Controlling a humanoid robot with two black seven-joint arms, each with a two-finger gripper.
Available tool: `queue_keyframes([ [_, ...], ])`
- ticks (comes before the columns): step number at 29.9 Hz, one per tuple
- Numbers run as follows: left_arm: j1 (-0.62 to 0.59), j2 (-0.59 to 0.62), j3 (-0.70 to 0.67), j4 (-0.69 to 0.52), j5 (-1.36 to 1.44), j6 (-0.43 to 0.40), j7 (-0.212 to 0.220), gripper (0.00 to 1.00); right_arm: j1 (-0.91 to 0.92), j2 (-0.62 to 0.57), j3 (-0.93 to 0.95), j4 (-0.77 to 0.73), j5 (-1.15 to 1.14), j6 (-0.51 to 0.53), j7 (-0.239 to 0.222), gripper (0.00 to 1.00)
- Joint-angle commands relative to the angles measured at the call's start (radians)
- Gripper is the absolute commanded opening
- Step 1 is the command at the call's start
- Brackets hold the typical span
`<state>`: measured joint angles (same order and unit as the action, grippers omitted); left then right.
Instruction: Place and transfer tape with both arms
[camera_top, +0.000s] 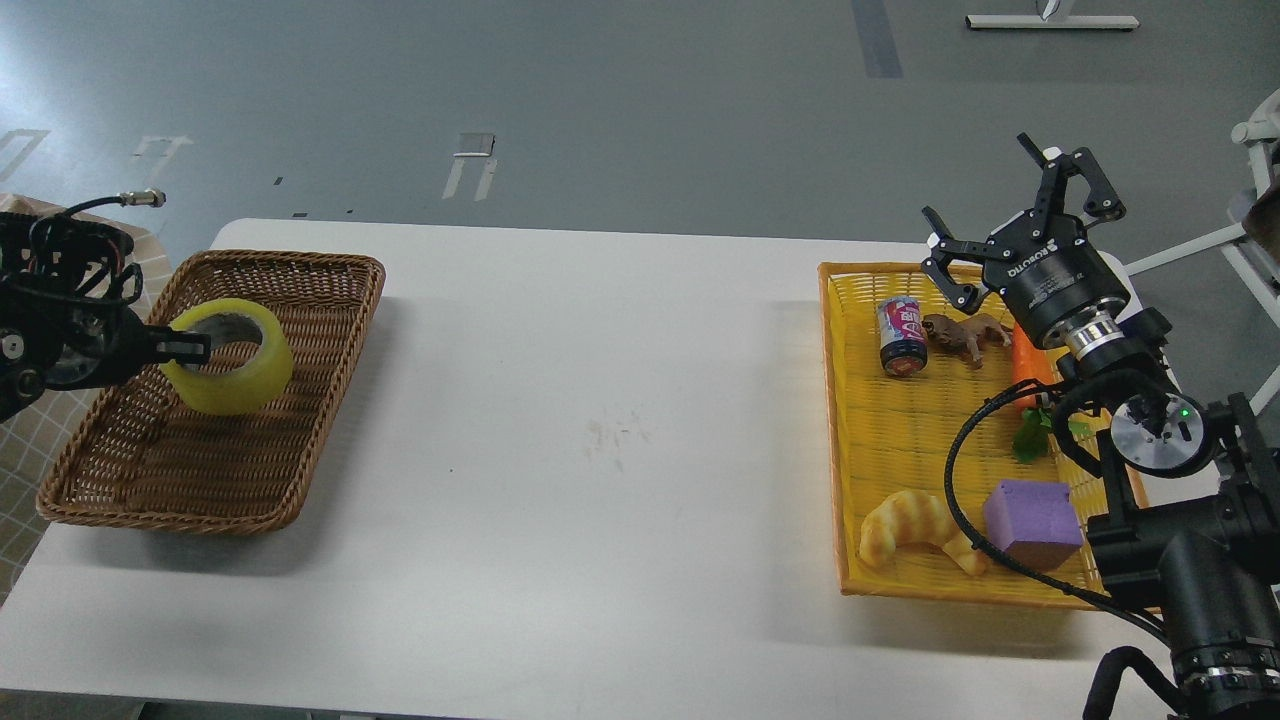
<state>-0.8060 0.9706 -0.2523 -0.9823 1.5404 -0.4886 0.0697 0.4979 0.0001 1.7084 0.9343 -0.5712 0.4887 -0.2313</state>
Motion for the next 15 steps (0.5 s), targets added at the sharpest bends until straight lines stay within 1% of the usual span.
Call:
queue_keyframes([
  [1, 0.007, -0.022, 0.001, 0.046, -0.011, 0.0, -0.004, 0.0, -0.002, 0.0, 0.0, 0.001, -0.001, 0.0, 0.0, 1.0],
  [3, 0.008, -0.044, 0.001, 0.076, -0.014, 0.0, -0.004, 0.0, -0.002, 0.0, 0.0, 0.001, 0.001, 0.0, 0.0, 1.0],
  [10, 0.01, -0.052, -0.002, 0.082, -0.043, 0.0, -0.002, 0.0, -0.004, 0.0, 0.0, 0.001, 0.001, 0.0, 0.0, 1.0],
  [11, 0.01, -0.052, -0.001, 0.082, -0.068, 0.0, 0.002, 0.34, -0.004, 0.0, 0.0, 0.001, 0.001, 0.0, 0.0, 1.0],
  [12, 0.01, -0.053, -0.001, 0.082, -0.081, 0.0, 0.008, 0.65, -0.004, 0.0, 0.0, 0.001, -0.001, 0.0, 0.0, 1.0],
  [13, 0.011, -0.053, -0.001, 0.082, -0.112, 0.0, 0.012, 0.73, -0.004, 0.0, 0.0, 0.001, -0.001, 0.0, 0.0, 1.0],
  [15, 0.011, -0.052, 0.001, 0.083, -0.143, 0.0, 0.013, 0.73, -0.004, 0.0, 0.0, 0.003, 0.001, 0.0, 0.0, 1.0],
])
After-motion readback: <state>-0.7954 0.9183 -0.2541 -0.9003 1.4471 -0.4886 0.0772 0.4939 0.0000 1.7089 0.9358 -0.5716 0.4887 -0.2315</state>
